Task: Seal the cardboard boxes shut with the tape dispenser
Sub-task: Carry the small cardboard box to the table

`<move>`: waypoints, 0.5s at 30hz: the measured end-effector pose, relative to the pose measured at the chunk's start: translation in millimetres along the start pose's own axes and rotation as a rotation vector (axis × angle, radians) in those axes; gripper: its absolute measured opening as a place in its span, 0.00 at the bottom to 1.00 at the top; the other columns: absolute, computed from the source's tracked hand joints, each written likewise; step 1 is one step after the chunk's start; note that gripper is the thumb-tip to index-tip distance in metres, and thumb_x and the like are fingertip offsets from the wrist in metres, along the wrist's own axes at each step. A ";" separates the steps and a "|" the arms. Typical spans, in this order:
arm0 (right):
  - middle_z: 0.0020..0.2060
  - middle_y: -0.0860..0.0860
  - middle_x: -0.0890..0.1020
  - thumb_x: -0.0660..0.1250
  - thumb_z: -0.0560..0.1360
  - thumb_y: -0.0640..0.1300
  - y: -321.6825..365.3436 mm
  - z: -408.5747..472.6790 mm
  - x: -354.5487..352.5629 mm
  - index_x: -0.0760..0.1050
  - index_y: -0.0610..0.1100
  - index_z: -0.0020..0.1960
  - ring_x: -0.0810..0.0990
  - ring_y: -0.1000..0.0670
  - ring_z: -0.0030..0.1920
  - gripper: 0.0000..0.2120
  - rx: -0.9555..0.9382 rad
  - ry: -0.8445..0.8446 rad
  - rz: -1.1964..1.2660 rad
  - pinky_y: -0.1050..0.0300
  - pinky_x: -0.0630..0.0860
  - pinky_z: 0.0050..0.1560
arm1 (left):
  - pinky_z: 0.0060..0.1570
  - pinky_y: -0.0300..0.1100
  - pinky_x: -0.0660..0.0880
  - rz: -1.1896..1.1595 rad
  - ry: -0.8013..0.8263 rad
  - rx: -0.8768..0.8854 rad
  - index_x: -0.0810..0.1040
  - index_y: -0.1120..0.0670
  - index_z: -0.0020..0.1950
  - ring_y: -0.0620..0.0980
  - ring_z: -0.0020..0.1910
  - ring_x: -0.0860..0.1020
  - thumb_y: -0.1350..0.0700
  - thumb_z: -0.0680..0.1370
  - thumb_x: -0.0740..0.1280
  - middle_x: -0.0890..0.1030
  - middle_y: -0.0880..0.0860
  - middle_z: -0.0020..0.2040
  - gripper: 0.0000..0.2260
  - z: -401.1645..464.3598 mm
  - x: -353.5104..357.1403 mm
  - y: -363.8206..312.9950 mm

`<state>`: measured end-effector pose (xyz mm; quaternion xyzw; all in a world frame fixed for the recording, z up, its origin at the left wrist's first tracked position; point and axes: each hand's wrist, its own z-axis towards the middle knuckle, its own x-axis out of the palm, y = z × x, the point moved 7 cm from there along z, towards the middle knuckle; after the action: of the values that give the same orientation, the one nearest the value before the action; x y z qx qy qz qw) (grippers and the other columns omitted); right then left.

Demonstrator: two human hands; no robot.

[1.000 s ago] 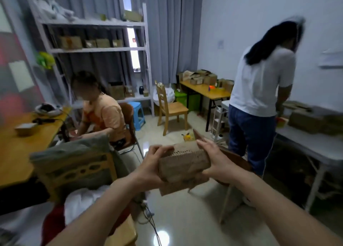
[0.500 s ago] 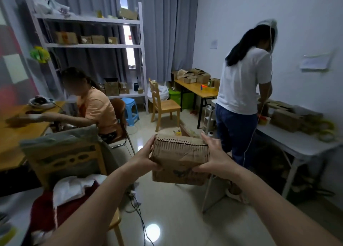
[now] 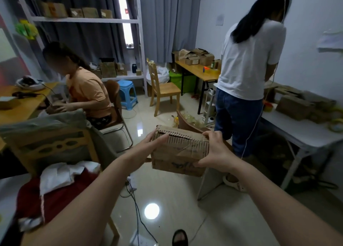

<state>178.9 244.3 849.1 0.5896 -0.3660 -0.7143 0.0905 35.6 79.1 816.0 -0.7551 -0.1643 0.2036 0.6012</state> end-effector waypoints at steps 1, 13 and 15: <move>0.57 0.54 0.56 0.81 0.61 0.48 -4.4 12.6 -1.0 0.56 0.49 0.67 0.61 0.55 0.60 0.44 -0.009 -0.005 0.003 0.67 0.66 0.55 | 0.66 0.61 0.67 -0.008 -0.032 -0.040 0.65 0.36 0.67 0.52 0.65 0.70 0.29 0.66 0.68 0.72 0.45 0.63 0.32 14.7 -3.3 3.4; 0.64 0.50 0.64 0.80 0.62 0.41 -34.7 281.6 -2.0 0.54 0.50 0.70 0.66 0.49 0.67 0.47 -0.096 0.186 0.256 0.49 0.74 0.64 | 0.62 0.61 0.71 -0.291 -0.300 -0.217 0.70 0.42 0.65 0.59 0.61 0.73 0.36 0.73 0.65 0.74 0.56 0.64 0.23 224.4 -119.6 0.7; 0.65 0.50 0.64 0.80 0.62 0.40 -39.2 325.9 -0.6 0.51 0.52 0.73 0.65 0.48 0.68 0.50 -0.107 0.220 0.329 0.48 0.72 0.66 | 0.60 0.62 0.72 -0.286 -0.379 -0.221 0.71 0.43 0.65 0.59 0.59 0.75 0.38 0.75 0.65 0.77 0.55 0.61 0.21 257.5 -143.8 -6.6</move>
<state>-105.2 408.3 836.9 0.5906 -0.4068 -0.6396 0.2767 -218.6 226.2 788.3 -0.7336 -0.4004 0.2351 0.4962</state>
